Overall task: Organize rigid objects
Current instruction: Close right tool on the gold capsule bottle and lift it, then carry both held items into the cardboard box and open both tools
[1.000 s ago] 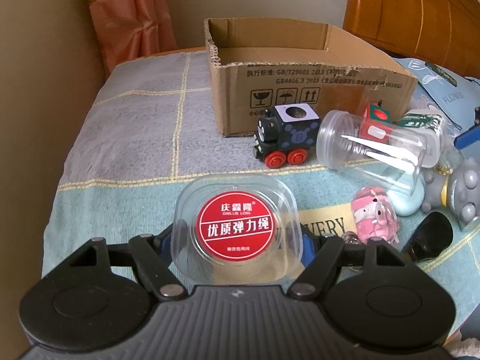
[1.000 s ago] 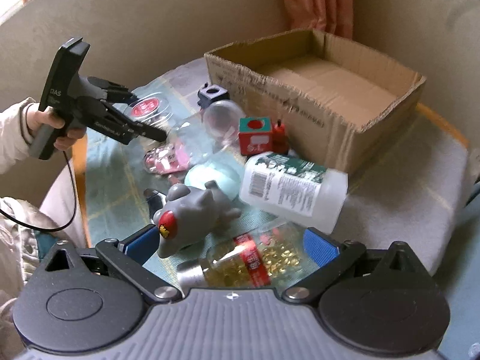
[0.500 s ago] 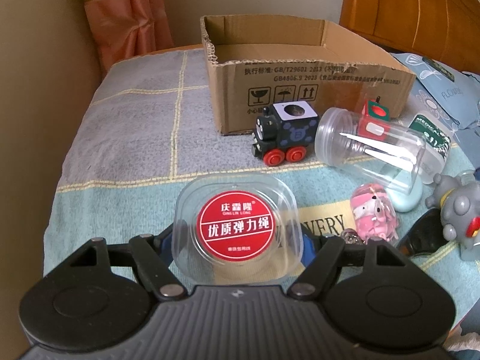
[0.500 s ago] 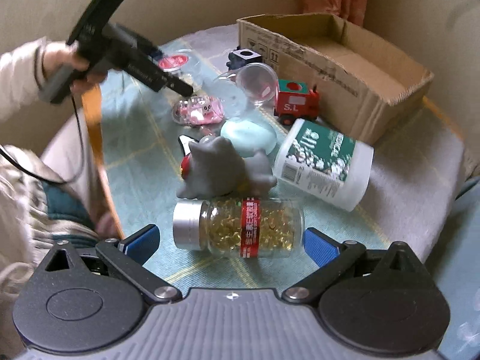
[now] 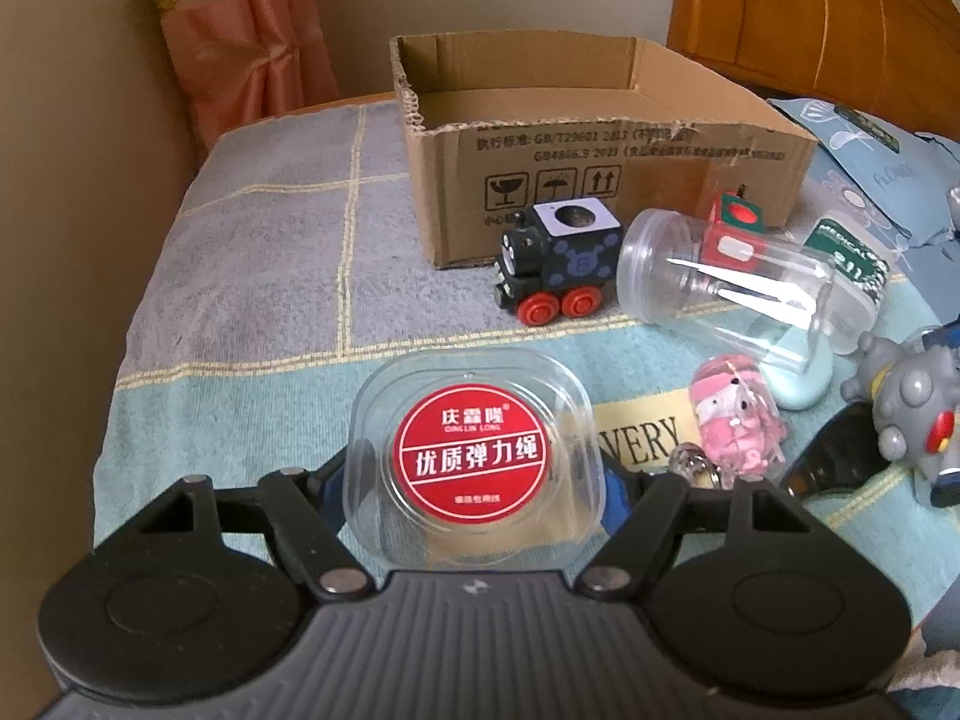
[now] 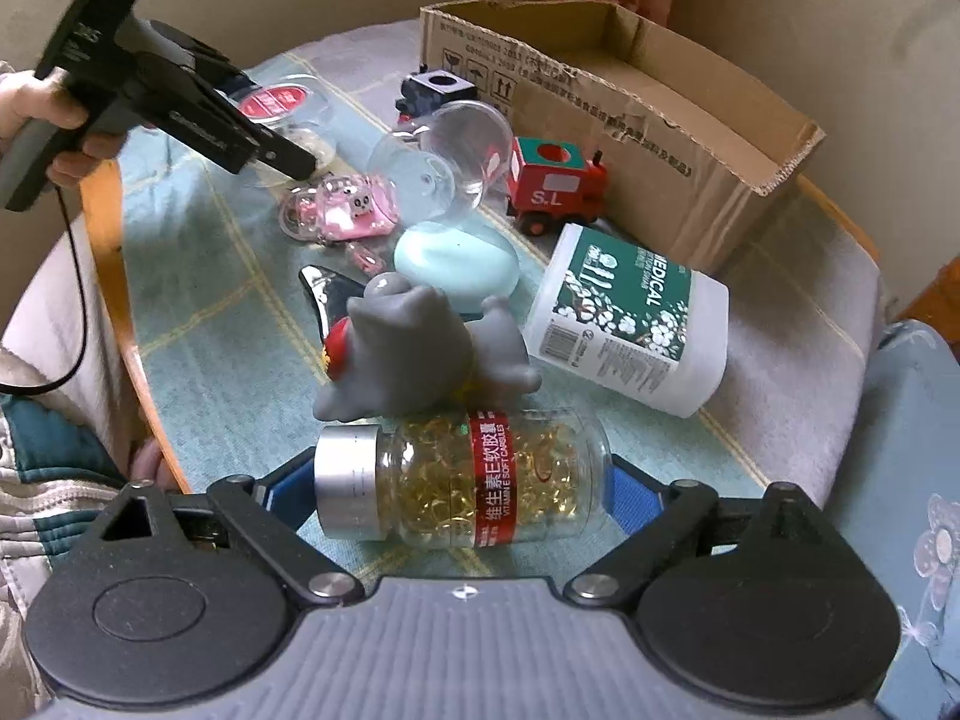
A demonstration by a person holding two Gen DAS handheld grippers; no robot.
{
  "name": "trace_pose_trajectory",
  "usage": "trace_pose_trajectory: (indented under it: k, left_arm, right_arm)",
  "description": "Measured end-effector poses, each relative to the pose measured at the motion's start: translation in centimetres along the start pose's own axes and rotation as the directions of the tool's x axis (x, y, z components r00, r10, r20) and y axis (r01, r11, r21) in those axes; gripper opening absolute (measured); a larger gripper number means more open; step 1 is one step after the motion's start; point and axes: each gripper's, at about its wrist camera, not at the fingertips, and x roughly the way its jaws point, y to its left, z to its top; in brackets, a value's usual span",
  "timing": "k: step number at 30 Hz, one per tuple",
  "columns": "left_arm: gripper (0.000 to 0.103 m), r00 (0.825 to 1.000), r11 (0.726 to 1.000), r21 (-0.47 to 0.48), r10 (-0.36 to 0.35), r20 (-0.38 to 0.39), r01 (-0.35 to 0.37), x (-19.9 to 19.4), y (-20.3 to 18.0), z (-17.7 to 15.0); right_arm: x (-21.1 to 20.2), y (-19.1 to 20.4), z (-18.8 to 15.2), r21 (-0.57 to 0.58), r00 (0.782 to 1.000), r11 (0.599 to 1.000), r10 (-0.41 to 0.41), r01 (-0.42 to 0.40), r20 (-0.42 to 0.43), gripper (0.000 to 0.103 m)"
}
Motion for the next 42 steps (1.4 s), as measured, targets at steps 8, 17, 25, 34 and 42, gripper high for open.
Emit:
trace_pose_trajectory:
  k: [8, 17, 25, 34, 42]
  left_arm:
    - [0.074, 1.0, 0.998, 0.058, -0.016, -0.013, 0.016, -3.0, 0.3, 1.2]
    - [0.074, 0.996, 0.989, 0.147, -0.04, 0.073, 0.029, -5.8, -0.6, 8.5]
    - [0.074, 0.992, 0.99, 0.14, -0.021, 0.122, 0.004, -3.4, -1.6, 16.8]
    - [0.074, 0.994, 0.994, 0.105, -0.001, 0.106, -0.01, -0.3, -1.7, 21.0]
    - [0.074, 0.997, 0.996, 0.093, -0.001, 0.077, -0.006, 2.3, -2.5, 22.9]
  right_arm:
    - [-2.0, -1.4, 0.8, 0.086, 0.999, 0.995, -0.04, 0.04, -0.012, 0.097]
    - [-6.5, -3.9, 6.6, 0.105, 0.973, 0.986, -0.146, 0.128, 0.18, 0.097]
    - [-4.8, -6.8, 14.0, 0.201, 0.953, 0.972, -0.174, 0.125, 0.246, 0.097]
    - [-1.5, -7.7, 16.5, 0.286, 0.945, 0.952, -0.192, 0.114, 0.264, 0.103]
    - [-2.6, -5.0, 15.1, 0.244, 0.951, 0.961, -0.188, 0.127, 0.246, 0.103]
